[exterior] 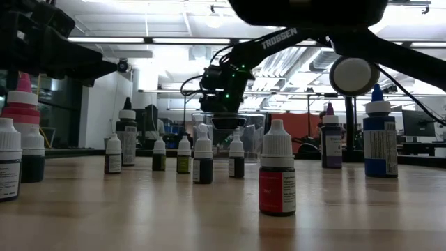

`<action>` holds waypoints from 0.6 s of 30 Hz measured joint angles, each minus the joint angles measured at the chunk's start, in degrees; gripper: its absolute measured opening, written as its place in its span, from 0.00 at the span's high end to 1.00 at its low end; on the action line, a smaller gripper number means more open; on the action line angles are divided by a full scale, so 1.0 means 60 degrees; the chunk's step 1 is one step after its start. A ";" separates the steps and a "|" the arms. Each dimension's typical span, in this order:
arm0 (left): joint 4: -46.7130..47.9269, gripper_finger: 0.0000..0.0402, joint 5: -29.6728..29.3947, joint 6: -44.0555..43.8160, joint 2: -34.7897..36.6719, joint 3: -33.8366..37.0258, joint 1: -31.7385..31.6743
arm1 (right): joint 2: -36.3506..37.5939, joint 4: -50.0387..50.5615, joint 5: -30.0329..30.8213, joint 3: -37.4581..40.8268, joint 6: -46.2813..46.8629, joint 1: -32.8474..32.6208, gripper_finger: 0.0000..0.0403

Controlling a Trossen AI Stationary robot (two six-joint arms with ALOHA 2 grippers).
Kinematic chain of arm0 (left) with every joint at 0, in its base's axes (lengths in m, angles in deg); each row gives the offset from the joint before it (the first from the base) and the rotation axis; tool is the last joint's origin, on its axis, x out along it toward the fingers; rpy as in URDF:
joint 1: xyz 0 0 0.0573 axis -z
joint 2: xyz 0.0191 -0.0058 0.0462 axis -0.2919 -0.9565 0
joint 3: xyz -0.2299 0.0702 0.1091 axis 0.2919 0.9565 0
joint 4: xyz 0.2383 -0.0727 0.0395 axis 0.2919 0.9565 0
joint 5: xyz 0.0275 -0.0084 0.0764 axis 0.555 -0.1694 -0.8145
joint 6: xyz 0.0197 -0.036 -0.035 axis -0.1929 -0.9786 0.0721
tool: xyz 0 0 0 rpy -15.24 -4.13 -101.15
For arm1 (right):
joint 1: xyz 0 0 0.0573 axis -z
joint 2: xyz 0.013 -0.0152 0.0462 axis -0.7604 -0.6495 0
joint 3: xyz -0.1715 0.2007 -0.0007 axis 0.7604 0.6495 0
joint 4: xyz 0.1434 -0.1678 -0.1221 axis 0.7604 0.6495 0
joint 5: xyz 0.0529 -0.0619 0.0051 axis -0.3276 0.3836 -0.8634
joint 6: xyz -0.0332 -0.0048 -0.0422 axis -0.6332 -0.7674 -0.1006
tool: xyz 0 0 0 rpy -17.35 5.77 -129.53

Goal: Pick & Place food coloring
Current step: Put the small food coloring bottle into the transparent bin

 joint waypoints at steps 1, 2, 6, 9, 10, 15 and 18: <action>0.0000 0.41 -0.0002 -0.0001 0.0000 0.0000 0.0000 | -0.0014 0.0006 -0.0040 -0.0002 0.0003 -0.0004 0.84; 0.0000 0.41 -0.0002 -0.0001 0.0000 -0.0003 -0.0003 | -0.0014 0.0021 -0.0078 -0.0002 0.0003 -0.0004 0.84; 0.0000 0.41 0.0000 -0.0001 0.0002 -0.0002 -0.0002 | -0.0014 -0.0026 -0.0198 -0.0002 0.0003 -0.0007 0.84; 0.0000 0.41 0.0002 0.0000 0.0000 -0.0003 -0.0003 | -0.0014 -0.0025 -0.0210 -0.0002 0.0003 -0.0007 0.84; 0.0000 0.41 0.0002 0.0000 0.0000 0.0000 -0.0003 | -0.0014 -0.0025 -0.0225 -0.0002 0.0003 -0.0007 0.84; 0.0000 0.41 -0.0001 -0.0001 0.0000 -0.0003 -0.0003 | -0.0054 -0.0016 -0.0307 -0.0002 0.0006 -0.0011 0.84; 0.0000 0.41 0.0002 0.0000 0.0000 -0.0003 -0.0001 | -0.0087 0.0019 -0.0282 -0.0002 0.0006 -0.0011 0.84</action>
